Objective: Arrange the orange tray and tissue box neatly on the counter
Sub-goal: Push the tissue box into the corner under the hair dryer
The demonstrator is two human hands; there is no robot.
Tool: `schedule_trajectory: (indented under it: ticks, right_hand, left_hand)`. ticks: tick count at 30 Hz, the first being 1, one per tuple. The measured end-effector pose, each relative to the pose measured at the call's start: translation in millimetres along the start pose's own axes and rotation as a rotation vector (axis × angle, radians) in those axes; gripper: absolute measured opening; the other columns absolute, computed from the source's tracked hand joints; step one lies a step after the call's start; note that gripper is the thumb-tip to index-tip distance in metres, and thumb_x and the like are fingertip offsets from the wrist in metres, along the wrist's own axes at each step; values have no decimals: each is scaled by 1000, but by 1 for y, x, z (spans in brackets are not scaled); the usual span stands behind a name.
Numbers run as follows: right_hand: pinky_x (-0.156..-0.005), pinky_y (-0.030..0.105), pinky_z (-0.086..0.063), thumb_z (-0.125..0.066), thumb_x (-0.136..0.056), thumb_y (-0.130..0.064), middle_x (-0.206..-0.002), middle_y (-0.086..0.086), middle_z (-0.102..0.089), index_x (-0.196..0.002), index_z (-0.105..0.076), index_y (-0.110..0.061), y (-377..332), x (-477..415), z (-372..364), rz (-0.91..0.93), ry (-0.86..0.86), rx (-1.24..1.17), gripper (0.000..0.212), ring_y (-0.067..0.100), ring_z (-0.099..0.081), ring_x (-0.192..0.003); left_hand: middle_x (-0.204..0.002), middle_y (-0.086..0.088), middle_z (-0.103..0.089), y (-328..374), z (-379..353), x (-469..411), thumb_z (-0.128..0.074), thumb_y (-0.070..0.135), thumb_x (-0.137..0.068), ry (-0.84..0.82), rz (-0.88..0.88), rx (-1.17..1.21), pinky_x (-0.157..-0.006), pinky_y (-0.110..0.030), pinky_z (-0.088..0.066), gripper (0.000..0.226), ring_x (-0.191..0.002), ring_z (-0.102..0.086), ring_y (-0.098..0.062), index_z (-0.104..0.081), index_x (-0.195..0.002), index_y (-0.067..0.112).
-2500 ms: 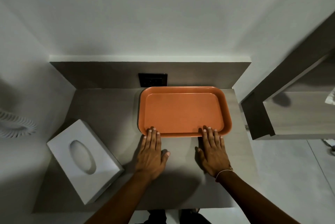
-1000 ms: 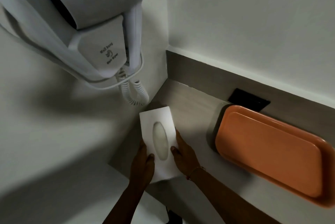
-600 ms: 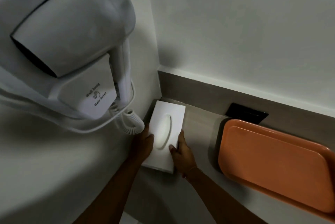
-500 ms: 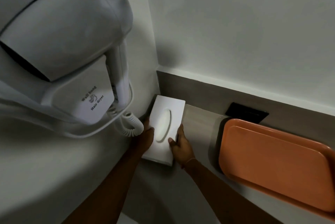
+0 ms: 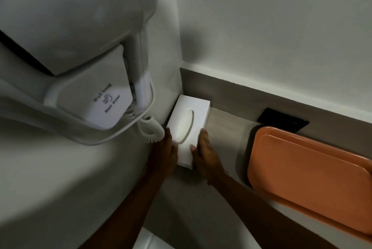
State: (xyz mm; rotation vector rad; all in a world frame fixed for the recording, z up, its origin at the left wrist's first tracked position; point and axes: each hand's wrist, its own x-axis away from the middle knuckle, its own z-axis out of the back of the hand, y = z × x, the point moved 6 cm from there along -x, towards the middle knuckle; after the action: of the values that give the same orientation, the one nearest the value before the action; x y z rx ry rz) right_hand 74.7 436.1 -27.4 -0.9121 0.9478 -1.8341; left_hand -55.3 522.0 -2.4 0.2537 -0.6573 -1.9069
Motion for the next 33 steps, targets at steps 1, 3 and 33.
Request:
schedule_trajectory:
  ticks: [1, 3, 33]
  right_hand:
    - [-117, 23, -13, -41, -100, -38, -163, -2, 2, -153, 4, -20, -4, 12, 3, 94, 7, 91, 72, 15, -5, -149]
    - [-117, 21, -12, -40, -100, -34, -163, 1, 2, -154, 1, -19, -9, 39, 3, 293, 10, 294, 69, 14, -1, -150]
    - [-121, 46, -7, -54, -78, -12, -162, 15, -8, -153, -5, -7, 2, 43, -49, 482, -159, 945, 89, 32, 0, -149]
  left_hand:
    - [-160, -12, -17, -1, -3, 23, -41, 30, -97, 31, -65, -37, -120, -36, -16, 62, -148, -16, -28, -17, -149, 9]
    - [-160, -9, -12, -14, -11, 72, -37, 36, -96, 40, -128, -102, -121, -37, -14, 64, -149, -9, -25, -15, -149, 9]
    - [-159, -15, -20, -70, -55, 127, -33, 38, -93, -30, -57, -368, -122, -43, -15, 64, -149, -14, -28, -20, -148, 8]
